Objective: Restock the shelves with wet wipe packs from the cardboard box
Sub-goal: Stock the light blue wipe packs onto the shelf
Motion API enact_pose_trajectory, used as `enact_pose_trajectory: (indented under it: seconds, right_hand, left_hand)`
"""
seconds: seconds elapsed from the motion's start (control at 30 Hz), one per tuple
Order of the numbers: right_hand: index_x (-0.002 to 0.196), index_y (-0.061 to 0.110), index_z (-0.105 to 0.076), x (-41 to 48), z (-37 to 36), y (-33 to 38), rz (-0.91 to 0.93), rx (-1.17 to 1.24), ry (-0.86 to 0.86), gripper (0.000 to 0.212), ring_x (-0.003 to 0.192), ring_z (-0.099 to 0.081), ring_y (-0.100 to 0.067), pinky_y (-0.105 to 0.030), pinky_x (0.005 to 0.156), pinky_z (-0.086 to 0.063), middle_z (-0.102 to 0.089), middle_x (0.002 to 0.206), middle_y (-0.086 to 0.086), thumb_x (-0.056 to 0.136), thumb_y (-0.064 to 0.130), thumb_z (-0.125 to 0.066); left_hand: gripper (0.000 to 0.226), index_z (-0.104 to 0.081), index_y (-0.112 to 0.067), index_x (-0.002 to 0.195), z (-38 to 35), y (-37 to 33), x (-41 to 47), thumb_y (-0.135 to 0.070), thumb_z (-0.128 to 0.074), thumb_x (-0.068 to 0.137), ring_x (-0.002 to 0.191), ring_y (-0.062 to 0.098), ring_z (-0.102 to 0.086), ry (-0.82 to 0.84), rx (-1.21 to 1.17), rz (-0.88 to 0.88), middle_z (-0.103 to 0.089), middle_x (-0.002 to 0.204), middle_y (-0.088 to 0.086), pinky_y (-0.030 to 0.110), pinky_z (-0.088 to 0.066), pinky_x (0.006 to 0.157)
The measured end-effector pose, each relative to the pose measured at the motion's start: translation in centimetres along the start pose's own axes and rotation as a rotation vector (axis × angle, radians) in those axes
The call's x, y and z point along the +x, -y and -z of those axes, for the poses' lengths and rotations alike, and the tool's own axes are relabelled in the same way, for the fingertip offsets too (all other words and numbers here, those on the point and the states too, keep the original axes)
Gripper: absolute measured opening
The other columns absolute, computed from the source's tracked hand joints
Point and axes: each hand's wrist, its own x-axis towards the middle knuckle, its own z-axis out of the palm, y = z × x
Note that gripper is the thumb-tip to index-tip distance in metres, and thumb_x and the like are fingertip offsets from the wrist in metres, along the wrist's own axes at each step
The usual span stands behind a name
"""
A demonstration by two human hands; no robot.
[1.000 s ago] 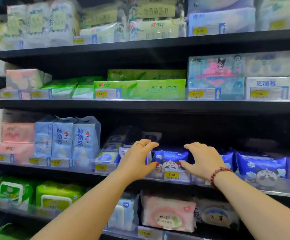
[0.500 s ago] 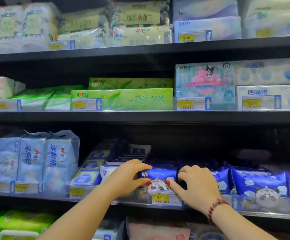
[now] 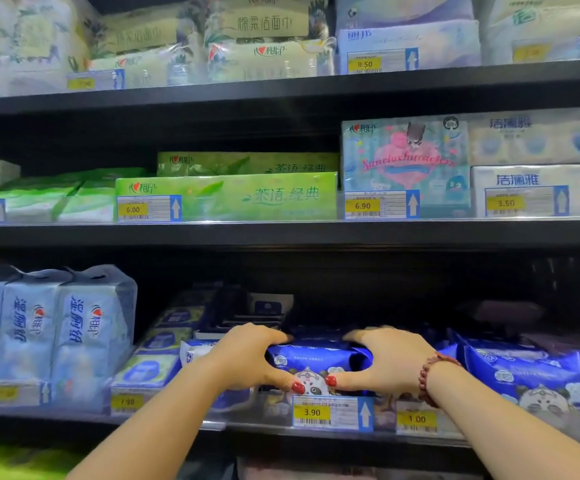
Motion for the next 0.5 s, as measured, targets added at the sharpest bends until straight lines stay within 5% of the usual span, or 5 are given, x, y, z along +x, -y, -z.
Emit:
enact_pose_trajectory:
  seconds: [0.2, 0.5]
  right_hand:
    - [0.138, 0.037, -0.038, -0.5, 0.1, -0.5, 0.015, -0.007, -0.046, 0.092, 0.120, -0.050, -0.007, -0.028, 0.096, -0.044, -0.050, 0.136, 0.017, 0.063, 0.090, -0.043]
    - [0.138, 0.039, -0.039, -0.9, -0.4, -0.6, 0.023, -0.035, -0.104, 0.094, 0.122, -0.048, -0.006, -0.028, 0.096, -0.043, -0.050, 0.137, 0.019, 0.061, 0.093, -0.037]
  left_hand:
    - [0.084, -0.042, -0.028, 0.143, -0.3, -0.6, 0.1, -0.062, -0.071, 0.071, 0.130, 0.011, -0.045, -0.016, 0.014, -0.036, -0.050, 0.142, -0.010, 0.030, -0.040, 0.105]
    - [0.099, -0.030, -0.020, 0.148, 1.0, -0.6, 1.7, -0.065, -0.070, 0.070, 0.131, 0.017, -0.042, 0.184, 0.107, -0.008, -0.042, 0.146, -0.002, 0.031, -0.038, 0.107]
